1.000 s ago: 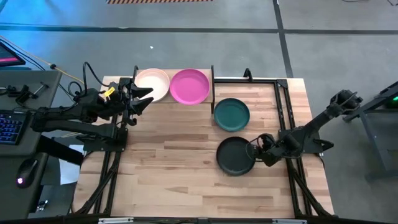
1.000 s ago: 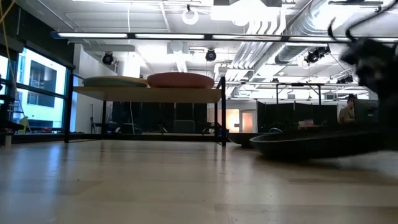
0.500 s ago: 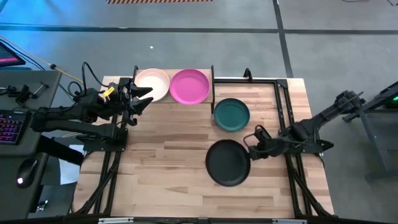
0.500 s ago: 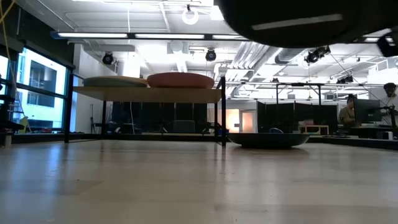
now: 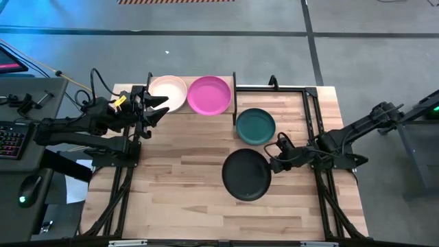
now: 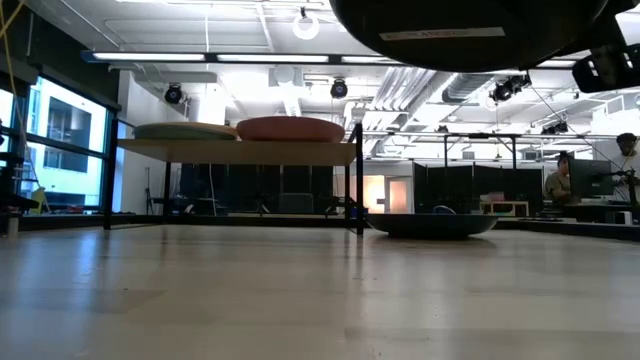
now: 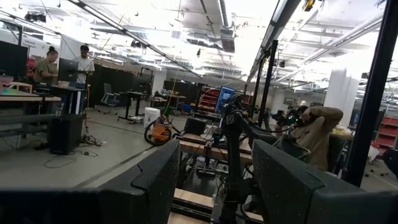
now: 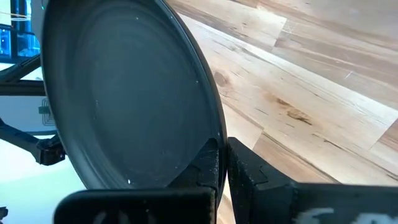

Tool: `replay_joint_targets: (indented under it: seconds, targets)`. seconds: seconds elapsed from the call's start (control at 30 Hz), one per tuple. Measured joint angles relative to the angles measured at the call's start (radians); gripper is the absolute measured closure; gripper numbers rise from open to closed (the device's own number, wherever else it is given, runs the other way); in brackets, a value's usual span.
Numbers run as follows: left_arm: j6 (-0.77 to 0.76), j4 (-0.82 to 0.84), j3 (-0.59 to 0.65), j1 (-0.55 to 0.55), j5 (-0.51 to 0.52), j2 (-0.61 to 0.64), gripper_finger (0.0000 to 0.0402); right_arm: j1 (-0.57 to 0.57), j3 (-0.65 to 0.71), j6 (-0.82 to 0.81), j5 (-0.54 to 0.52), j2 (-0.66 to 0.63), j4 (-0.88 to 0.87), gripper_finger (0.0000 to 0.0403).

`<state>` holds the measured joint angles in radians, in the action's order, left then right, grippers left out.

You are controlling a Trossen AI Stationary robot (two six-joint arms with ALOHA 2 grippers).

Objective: Place and stack plates onto a shelf
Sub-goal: Stack the black plate on top of the pink plate

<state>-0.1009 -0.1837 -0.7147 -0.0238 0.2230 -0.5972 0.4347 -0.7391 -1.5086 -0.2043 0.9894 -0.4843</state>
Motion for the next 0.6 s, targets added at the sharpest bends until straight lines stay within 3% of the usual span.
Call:
replay_joint_targets:
  seconds: [0.43,0.6]
  targets:
    - [0.000,0.004,0.000,0.000,0.000,0.000,0.0212,-0.003,0.000,0.026,0.003,0.000,0.006,0.0403]
    - [-0.002,0.006,0.000,0.000,0.000,0.000,0.0212,-0.022,-0.001,0.029,0.002,0.022,0.151,0.0403]
